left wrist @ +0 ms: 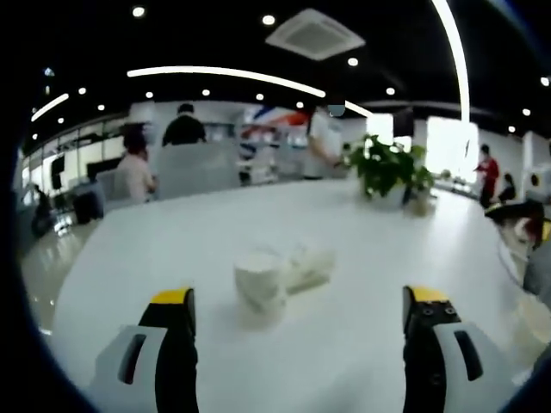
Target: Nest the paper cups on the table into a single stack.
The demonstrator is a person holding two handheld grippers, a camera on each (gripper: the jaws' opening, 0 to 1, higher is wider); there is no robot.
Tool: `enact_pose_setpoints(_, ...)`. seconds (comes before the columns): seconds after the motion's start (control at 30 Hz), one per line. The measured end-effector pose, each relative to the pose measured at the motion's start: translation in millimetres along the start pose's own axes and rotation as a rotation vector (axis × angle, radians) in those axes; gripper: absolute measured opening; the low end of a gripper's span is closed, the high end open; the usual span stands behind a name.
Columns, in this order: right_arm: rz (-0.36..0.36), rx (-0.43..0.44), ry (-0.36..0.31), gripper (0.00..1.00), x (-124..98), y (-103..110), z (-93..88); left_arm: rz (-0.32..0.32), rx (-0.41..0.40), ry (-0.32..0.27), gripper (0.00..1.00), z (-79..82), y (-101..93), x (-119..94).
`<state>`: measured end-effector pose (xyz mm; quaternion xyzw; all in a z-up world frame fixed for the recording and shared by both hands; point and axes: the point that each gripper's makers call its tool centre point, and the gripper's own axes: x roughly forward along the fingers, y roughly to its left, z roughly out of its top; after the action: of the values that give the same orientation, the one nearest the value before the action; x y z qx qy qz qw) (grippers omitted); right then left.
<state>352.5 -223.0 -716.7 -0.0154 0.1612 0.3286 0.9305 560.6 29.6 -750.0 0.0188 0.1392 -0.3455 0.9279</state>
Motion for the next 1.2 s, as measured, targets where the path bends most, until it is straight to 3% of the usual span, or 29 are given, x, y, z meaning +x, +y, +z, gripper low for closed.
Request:
enact_pose_setpoints(0.1, -0.001, 0.008, 0.003, 1.0, -3.9, -1.2, -2.3, -0.007, 0.059, -0.04, 0.99, 4.4, 3.6, 16.1)
enact_pose_setpoints(0.27, -0.009, 0.016, 0.015, 1.0, -10.6, -4.9, -7.0, 0.02, 0.067, -0.029, 0.98, -3.4, 13.6, 35.4)
enact_pose_setpoints(0.6, -0.02, 0.018, 0.037, 1.0, -12.4, -7.4, -13.7, 0.04, 0.033, -0.035, 0.8, -9.7, 26.3, 60.8)
enact_pose_setpoints(0.73, -0.021, 0.026, 0.033, 1.0, -11.0, -7.7, -13.6, 0.06, 0.073, -0.006, 0.72, -12.8, 31.7, 66.4)
enact_pose_setpoints(0.9, -0.019, 0.033, 0.033, 1.0, -7.2, -6.1, -14.9, 0.054, 0.077, 0.014, 0.56, -12.7, 33.7, 72.0)
enact_pose_setpoints(1.0, -0.021, 0.032, 0.039, 1.0, -7.2, -6.4, -16.4, 0.067, 0.036, 0.057, 0.39, -21.5, 37.9, 71.5)
enact_pose_setpoints(1.2, -0.035, 0.052, 0.033, 1.0, -11.2, -10.9, -16.1, 0.059, 0.048, 0.057, 0.38, -18.6, 36.3, 71.0)
